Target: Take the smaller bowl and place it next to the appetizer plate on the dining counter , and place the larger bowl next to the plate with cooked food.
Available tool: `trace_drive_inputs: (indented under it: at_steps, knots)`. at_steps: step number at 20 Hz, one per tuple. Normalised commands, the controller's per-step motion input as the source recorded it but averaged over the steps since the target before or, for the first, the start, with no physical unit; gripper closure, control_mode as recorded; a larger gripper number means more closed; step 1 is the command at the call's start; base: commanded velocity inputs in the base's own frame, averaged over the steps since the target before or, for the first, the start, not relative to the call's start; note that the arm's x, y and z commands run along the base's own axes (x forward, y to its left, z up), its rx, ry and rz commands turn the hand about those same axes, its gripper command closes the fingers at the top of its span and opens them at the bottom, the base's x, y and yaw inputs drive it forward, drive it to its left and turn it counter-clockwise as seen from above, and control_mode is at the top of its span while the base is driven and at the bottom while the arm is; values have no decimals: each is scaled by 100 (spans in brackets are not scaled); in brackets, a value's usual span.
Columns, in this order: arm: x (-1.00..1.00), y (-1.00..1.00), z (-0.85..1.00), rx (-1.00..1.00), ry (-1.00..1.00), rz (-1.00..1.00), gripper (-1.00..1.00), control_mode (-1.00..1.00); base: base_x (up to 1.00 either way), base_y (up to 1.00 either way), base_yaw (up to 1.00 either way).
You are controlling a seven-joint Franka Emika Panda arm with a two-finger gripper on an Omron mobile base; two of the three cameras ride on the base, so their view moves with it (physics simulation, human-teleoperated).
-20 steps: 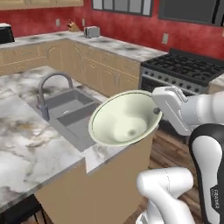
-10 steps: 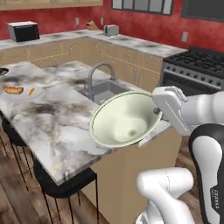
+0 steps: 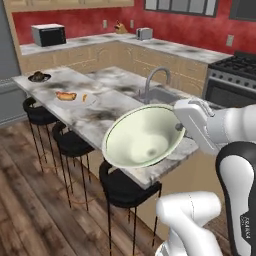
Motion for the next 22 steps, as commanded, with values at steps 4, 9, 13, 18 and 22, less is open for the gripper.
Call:
trace_drive_inputs:
  at_steps: [4,9,13,18,22]
  knots:
    - [0,0,0,0,0,0,100,100,1,100,-3]
    - [0,0,0,0,0,0,100,100,15,100,-25]
    - [0,0,0,0,0,0,100,100,34,100,-42]
    - [0,0,0,0,0,0,100,100,56,86,-66]
    - [0,0,0,0,0,0,100,100,61,80,-72]
